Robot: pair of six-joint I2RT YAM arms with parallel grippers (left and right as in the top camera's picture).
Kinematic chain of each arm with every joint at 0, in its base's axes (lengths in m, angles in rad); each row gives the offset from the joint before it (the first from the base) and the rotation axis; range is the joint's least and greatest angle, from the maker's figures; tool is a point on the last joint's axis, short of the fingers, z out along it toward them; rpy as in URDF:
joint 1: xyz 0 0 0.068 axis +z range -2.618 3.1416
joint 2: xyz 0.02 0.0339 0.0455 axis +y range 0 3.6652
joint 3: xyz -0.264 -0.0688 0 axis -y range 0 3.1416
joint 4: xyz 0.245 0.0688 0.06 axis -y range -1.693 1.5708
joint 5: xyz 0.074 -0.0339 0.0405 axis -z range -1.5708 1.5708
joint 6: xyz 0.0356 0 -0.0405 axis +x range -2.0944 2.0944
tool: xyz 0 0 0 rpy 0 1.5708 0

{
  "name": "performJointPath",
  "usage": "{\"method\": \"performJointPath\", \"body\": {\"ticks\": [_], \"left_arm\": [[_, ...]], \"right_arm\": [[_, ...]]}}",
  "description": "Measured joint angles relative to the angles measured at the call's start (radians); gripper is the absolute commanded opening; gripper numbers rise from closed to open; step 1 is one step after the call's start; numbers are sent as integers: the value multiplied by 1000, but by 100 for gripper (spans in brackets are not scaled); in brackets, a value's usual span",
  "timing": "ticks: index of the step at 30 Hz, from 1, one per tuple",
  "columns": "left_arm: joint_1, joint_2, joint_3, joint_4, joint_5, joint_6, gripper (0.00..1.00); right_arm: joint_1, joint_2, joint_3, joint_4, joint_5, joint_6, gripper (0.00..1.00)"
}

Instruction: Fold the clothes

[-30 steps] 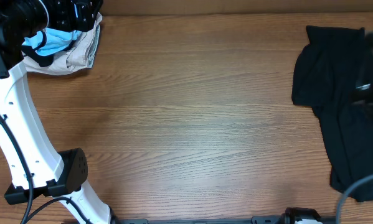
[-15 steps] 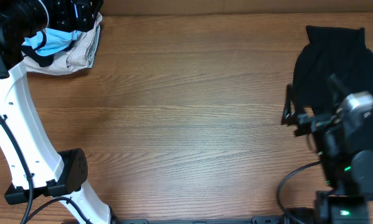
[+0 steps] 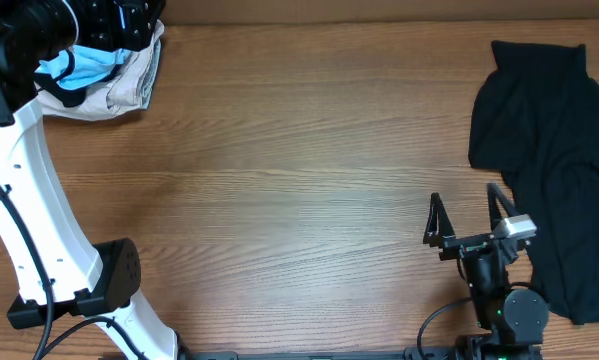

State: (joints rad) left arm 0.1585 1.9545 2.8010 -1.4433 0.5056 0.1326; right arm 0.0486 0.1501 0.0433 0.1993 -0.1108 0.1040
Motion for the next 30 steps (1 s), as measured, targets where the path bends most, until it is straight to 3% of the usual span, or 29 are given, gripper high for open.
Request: {"method": "performJointPath", "body": {"ticks": [7,30], "left_arm": [[0,0,0,0,0,0,100],[0,0,0,0,0,0,100]], "right_arm": [[0,-111,-25,-266,15,0,100],[0,-135,-25,-276,15,0,100]]}}
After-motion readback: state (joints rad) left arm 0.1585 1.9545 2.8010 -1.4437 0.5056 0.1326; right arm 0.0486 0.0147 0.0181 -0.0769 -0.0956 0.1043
